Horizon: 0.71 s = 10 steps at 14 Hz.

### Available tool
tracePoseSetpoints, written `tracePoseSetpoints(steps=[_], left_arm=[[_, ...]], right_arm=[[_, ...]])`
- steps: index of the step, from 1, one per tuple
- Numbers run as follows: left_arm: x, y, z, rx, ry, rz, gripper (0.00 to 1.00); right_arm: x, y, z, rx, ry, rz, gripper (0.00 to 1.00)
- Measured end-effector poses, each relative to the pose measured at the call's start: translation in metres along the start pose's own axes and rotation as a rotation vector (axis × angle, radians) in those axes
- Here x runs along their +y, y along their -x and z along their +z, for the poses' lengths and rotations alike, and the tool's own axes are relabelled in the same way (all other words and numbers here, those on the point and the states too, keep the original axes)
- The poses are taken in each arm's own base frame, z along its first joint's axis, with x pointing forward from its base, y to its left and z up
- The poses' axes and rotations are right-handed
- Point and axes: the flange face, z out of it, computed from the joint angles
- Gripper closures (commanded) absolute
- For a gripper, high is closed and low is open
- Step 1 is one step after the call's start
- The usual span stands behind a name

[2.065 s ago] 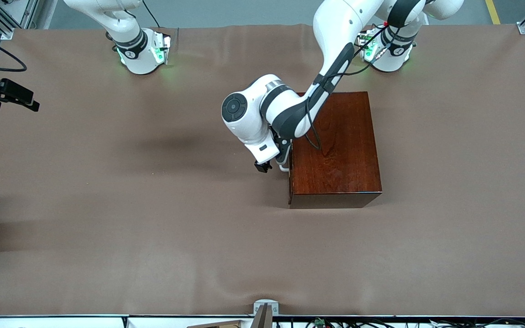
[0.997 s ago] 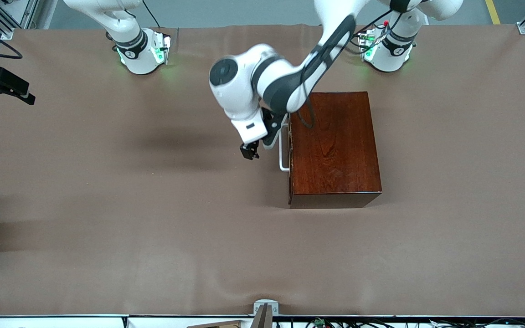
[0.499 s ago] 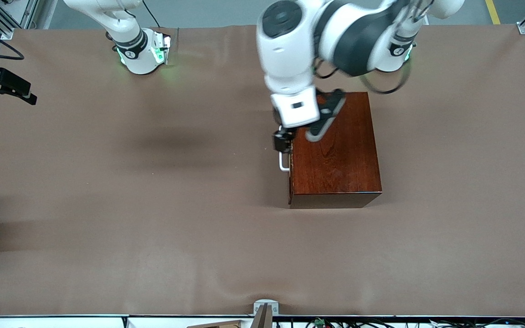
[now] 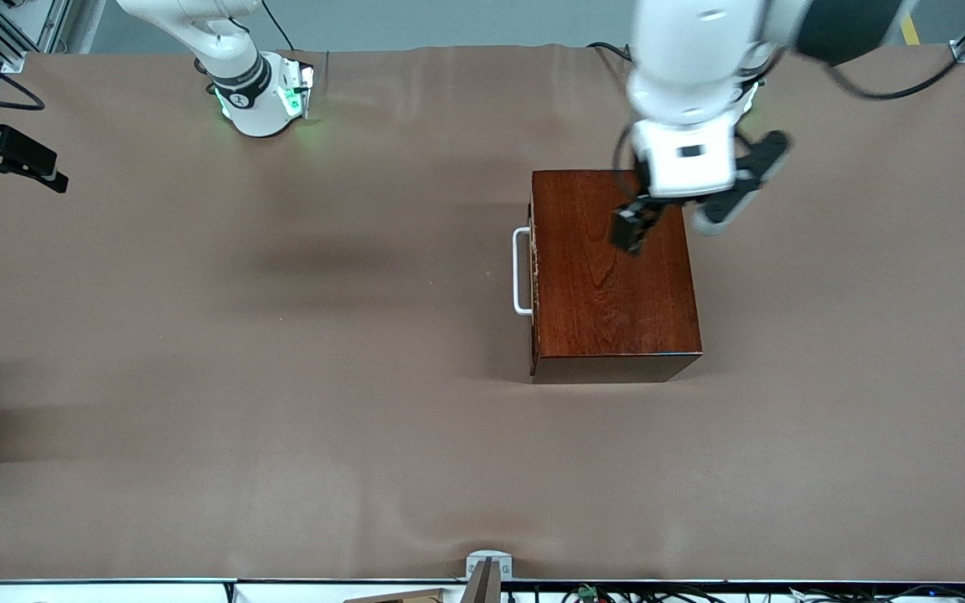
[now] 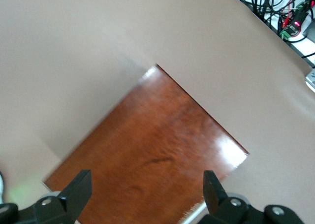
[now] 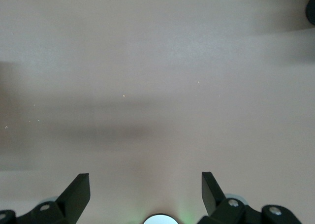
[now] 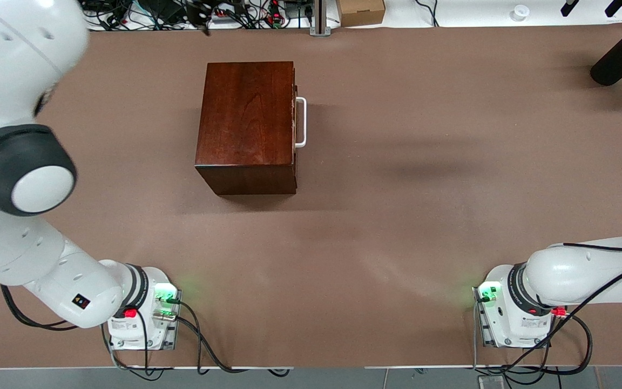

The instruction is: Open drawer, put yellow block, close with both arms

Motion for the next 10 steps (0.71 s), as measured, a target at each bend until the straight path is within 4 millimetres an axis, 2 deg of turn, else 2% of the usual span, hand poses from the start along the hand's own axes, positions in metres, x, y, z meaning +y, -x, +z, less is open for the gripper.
tracePoseSetpoints(steps=[5,10], left_arm=[[-0.078,-0.088,-0.018,-0.007,-0.010,0.196,0.00],[-0.164,-0.195,-0.012,-0.034,-0.013,0.400,0.00]], right_arm=[[0.000,0.000,0.000,-0.001,0.000,0.000,0.00],[0.001,0.000,0.001,-0.002,0.000,0.001,0.00]])
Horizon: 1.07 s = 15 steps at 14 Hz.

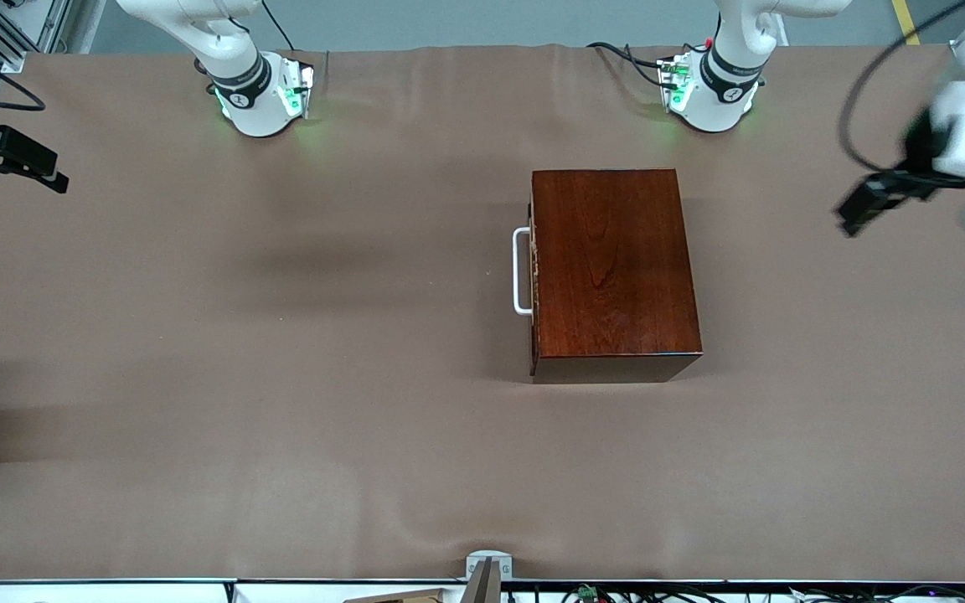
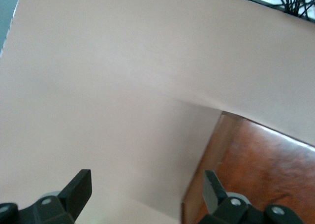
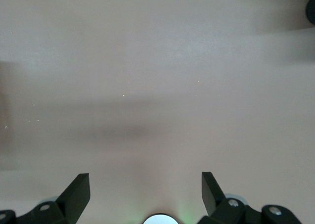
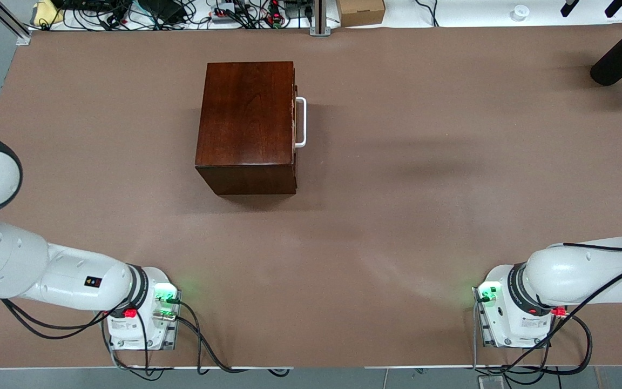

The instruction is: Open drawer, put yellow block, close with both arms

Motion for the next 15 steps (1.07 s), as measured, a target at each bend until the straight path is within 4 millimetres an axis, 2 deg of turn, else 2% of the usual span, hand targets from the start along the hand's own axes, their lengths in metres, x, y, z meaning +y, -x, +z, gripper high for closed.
tracePoseSetpoints(steps=[4,6,8,10,15], left_arm=[[-0.077,-0.025,-0.004,-0.019,0.103,0.089,0.00],[-0.100,-0.032,0.000,-0.019,0.113,0.153,0.00],[-0.113,-0.035,0.002,-0.017,0.113,0.231,0.00],[-0.110,-0.035,0.006,-0.024,0.114,0.274,0.00],[-0.062,-0.026,0.011,-0.039,0.119,0.347,0.00]], right_arm=[[0.003,0.001,0.001,-0.006,-0.001,0.006,0.00],[0.005,0.001,0.001,-0.006,-0.001,0.009,0.00],[0.005,0.001,0.001,-0.006,-0.001,0.010,0.00],[0.005,0.001,0.001,-0.008,-0.001,0.009,0.00],[0.004,0.001,0.001,-0.011,-0.001,0.008,0.00]])
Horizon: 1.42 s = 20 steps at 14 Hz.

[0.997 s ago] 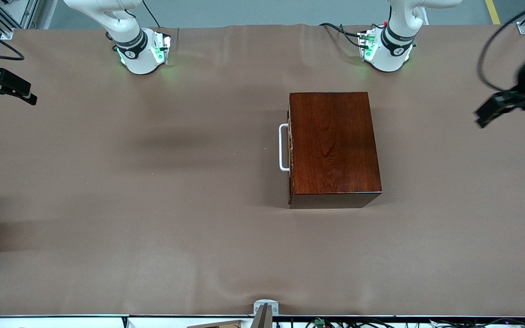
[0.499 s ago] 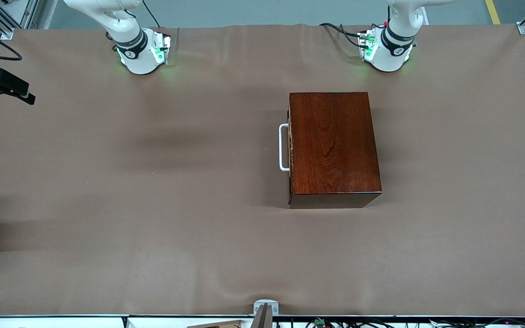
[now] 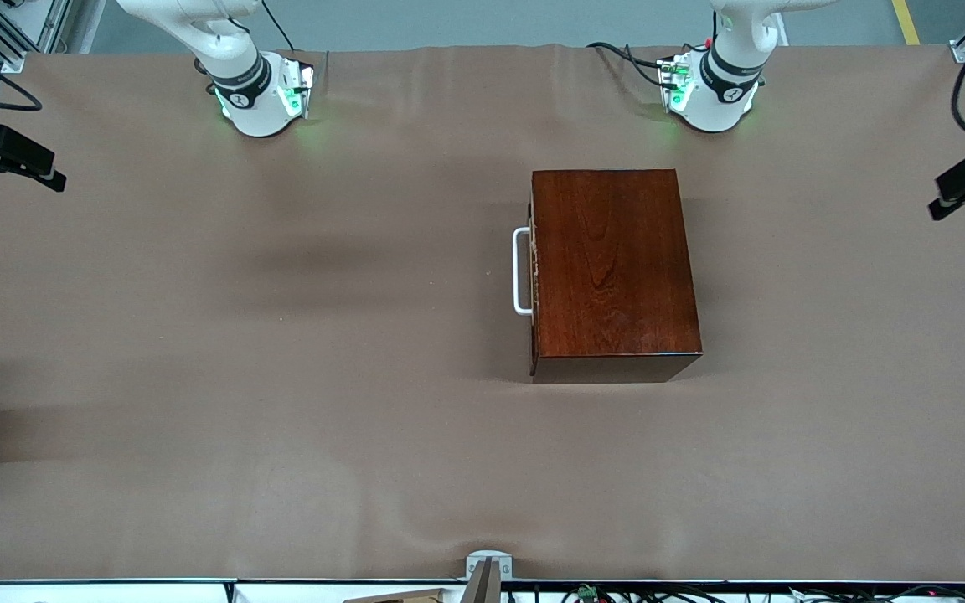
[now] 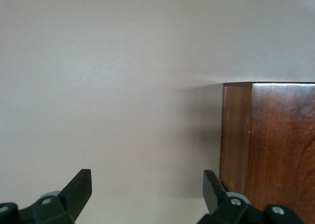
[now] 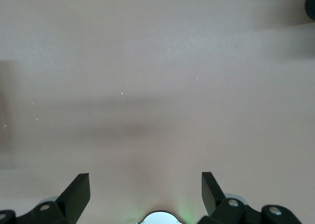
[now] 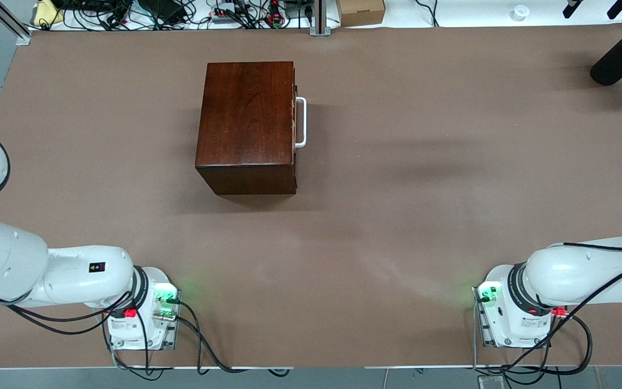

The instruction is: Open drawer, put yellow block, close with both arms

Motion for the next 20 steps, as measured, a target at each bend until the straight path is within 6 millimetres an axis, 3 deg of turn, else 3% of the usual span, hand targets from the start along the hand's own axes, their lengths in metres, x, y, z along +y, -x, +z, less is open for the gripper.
tracePoseSetpoints(steps=[7,14,20], left_arm=[[0.033,0.011,0.006,-0.025,0.000,0.002,0.00],[0.070,0.035,-0.009,-0.029,-0.009,-0.045,0.00],[0.070,0.036,-0.010,-0.026,-0.008,-0.044,0.00]], right_arm=[[-0.006,0.000,0.000,-0.001,0.003,-0.010,0.00],[-0.007,0.000,0.000,-0.001,0.003,-0.012,0.00],[-0.007,0.000,0.000,-0.001,0.003,-0.012,0.00]])
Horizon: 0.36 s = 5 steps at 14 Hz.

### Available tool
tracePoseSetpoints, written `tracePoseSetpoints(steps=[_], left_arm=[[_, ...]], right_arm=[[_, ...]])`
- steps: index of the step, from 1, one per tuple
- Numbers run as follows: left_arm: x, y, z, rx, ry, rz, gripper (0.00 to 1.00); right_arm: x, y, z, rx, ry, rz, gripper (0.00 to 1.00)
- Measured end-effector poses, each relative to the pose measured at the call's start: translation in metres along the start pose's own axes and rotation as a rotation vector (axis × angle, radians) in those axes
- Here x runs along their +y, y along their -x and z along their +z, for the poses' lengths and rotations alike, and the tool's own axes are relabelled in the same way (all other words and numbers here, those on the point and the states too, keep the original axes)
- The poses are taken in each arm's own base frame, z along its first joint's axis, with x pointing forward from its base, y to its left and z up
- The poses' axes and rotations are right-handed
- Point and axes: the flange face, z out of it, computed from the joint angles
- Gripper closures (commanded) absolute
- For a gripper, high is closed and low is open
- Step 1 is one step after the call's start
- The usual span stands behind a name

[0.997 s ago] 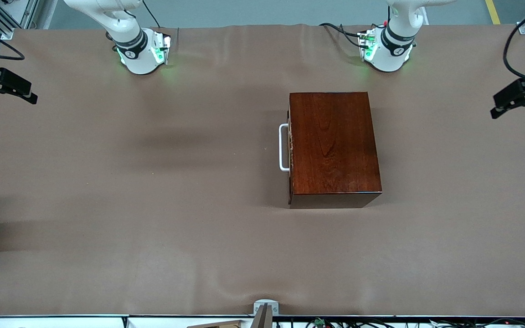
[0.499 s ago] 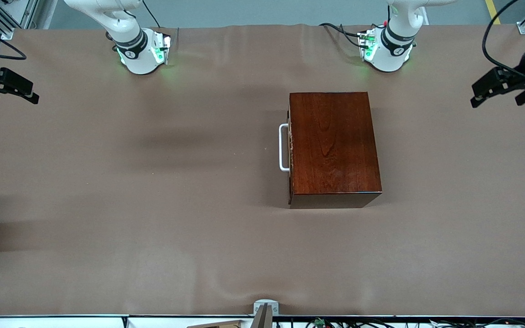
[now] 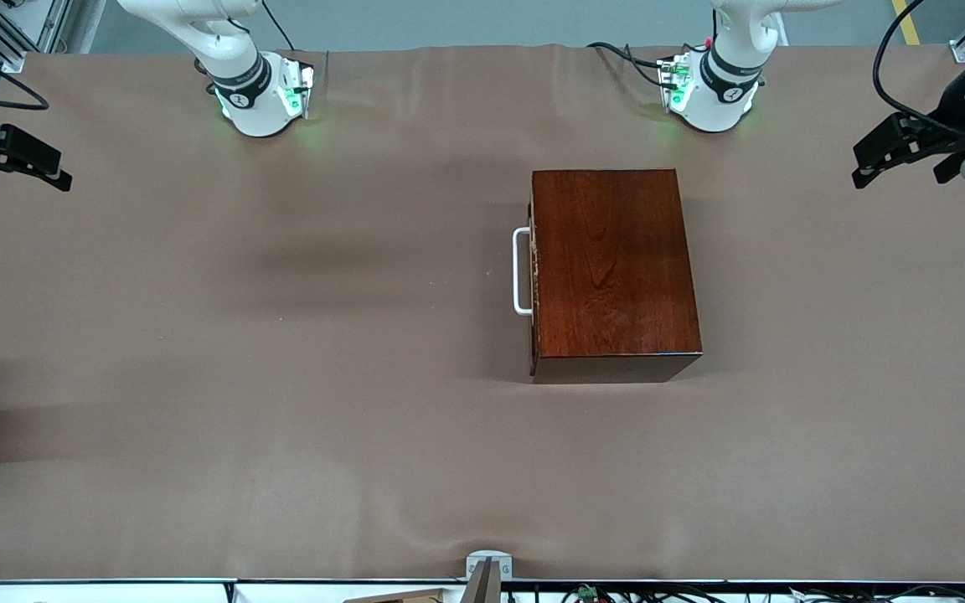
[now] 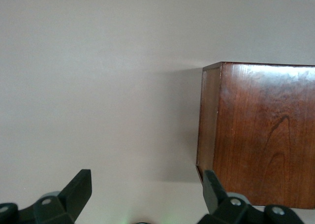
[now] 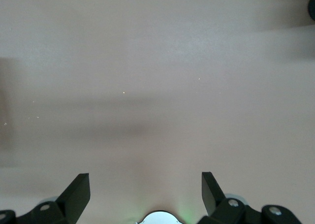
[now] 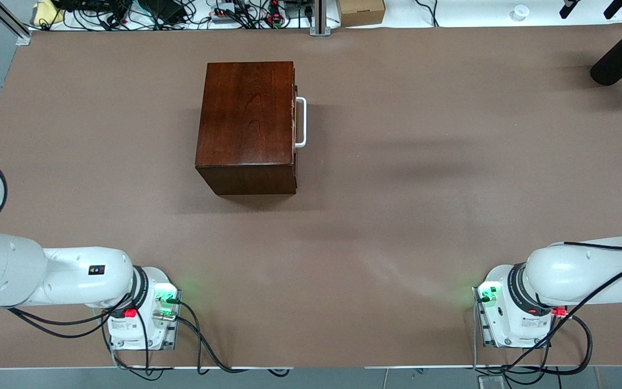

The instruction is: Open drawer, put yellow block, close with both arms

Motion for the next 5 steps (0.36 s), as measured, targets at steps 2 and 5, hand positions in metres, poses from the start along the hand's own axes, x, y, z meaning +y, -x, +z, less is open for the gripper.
tracePoseSetpoints(steps=[2,5], left_arm=[[-0.0014,-0.0005,-0.0009,0.002,0.001,-0.002,0.00],[-0.0038,-0.0005,-0.0007,-0.002,0.000,-0.006,0.00]], right_arm=[[0.0000,0.0000,0.0000,0.000,0.000,0.000,0.00],[0.0000,0.0000,0.0000,0.000,0.000,0.000,0.00]])
